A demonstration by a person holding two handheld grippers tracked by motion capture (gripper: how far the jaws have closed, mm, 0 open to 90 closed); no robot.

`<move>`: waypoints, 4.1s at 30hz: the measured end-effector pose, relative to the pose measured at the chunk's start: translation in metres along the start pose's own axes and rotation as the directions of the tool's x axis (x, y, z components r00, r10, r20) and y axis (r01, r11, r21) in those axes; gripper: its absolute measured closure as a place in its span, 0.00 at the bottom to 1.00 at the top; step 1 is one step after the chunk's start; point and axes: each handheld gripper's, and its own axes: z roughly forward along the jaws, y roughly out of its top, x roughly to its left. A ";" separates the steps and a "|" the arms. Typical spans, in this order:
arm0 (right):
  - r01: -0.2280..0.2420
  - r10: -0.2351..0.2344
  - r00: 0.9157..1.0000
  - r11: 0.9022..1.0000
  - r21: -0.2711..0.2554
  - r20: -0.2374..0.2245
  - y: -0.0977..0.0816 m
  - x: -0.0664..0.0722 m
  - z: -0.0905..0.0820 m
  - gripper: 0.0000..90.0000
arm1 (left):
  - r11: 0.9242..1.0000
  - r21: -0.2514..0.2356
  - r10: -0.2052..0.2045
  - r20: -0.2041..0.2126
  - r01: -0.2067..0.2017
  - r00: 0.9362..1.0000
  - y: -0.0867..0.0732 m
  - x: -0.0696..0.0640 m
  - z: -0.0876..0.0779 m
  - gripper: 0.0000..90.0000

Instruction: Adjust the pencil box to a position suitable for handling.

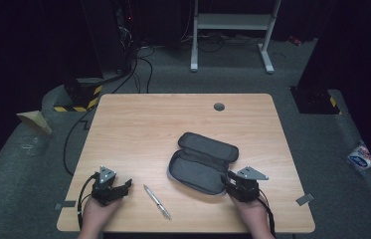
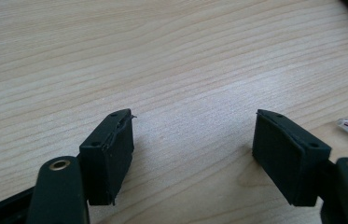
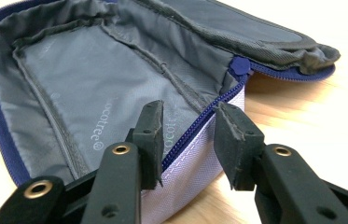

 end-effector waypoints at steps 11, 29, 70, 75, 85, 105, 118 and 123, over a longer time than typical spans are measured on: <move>0.020 -0.021 0.999 0.999 -0.043 -0.024 0.007 0.007 -0.009 0.65 | 1.000 -0.004 0.011 0.009 -0.011 1.000 0.000 0.000 -0.001 0.38; -0.002 0.001 0.999 1.000 0.013 0.045 -0.010 -0.001 -0.026 0.70 | 0.989 -0.065 0.136 0.117 -0.129 0.984 0.039 -0.064 -0.003 0.74; 0.014 -0.019 0.996 0.998 0.055 0.089 0.005 -0.010 0.011 0.67 | 0.988 -0.024 0.156 0.196 -0.154 0.968 0.047 -0.090 0.023 0.79; -0.004 0.000 0.995 0.999 0.041 0.097 0.004 -0.012 0.002 0.66 | 0.985 -0.028 0.172 0.193 -0.170 0.966 0.046 -0.091 0.022 0.79; -0.006 0.005 0.996 1.000 0.009 0.093 -0.001 -0.010 -0.015 0.66 | 0.985 -0.069 0.170 0.174 -0.160 0.970 0.042 -0.082 0.007 0.77; 0.049 -0.052 0.992 0.998 0.028 0.114 -0.009 -0.027 -0.033 0.62 | 0.995 -0.012 0.103 0.153 -0.102 0.983 0.013 -0.069 -0.023 0.81; 0.056 -0.057 0.994 0.998 0.021 0.094 -0.011 -0.021 -0.028 0.62 | 1.000 0.030 -0.007 0.087 0.005 0.996 0.012 -0.085 -0.010 0.57; 0.052 -0.054 0.994 0.998 0.025 0.098 -0.012 -0.020 -0.027 0.62 | 0.999 0.037 -0.010 0.113 0.006 0.993 0.013 -0.086 -0.007 0.60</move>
